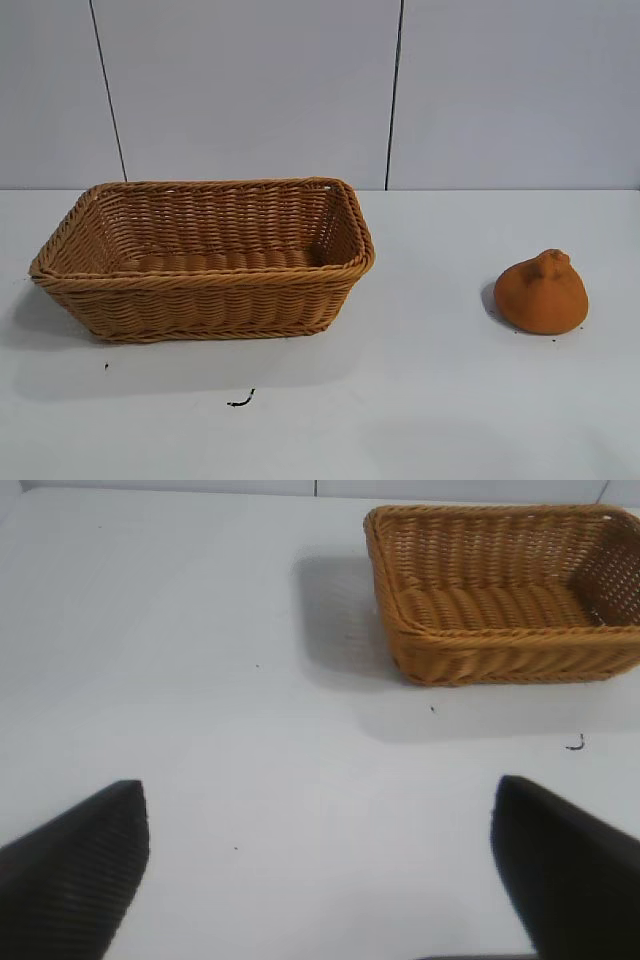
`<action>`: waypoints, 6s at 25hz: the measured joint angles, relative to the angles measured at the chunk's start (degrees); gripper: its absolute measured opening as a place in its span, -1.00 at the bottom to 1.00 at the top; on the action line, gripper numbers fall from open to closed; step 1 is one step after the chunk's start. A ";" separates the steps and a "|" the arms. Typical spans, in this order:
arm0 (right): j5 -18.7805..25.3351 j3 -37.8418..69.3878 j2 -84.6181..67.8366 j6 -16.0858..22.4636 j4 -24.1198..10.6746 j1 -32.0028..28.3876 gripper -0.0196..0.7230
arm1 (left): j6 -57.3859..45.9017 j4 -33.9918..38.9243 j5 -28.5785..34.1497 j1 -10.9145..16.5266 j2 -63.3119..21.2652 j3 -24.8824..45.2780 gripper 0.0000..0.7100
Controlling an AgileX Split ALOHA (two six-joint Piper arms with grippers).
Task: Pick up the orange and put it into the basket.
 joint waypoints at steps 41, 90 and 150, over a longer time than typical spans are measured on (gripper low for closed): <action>-6.42 -49.89 115.98 -2.12 3.83 0.00 0.92 | 0.00 0.00 -0.13 0.00 0.00 0.00 0.88; -11.54 -78.19 122.18 7.30 5.76 35.32 -0.83 | 0.00 0.00 -0.01 0.00 0.00 0.00 0.88; 11.11 -85.37 118.31 5.09 -1.21 1.05 0.83 | 0.00 0.00 -0.18 0.00 0.00 0.00 0.88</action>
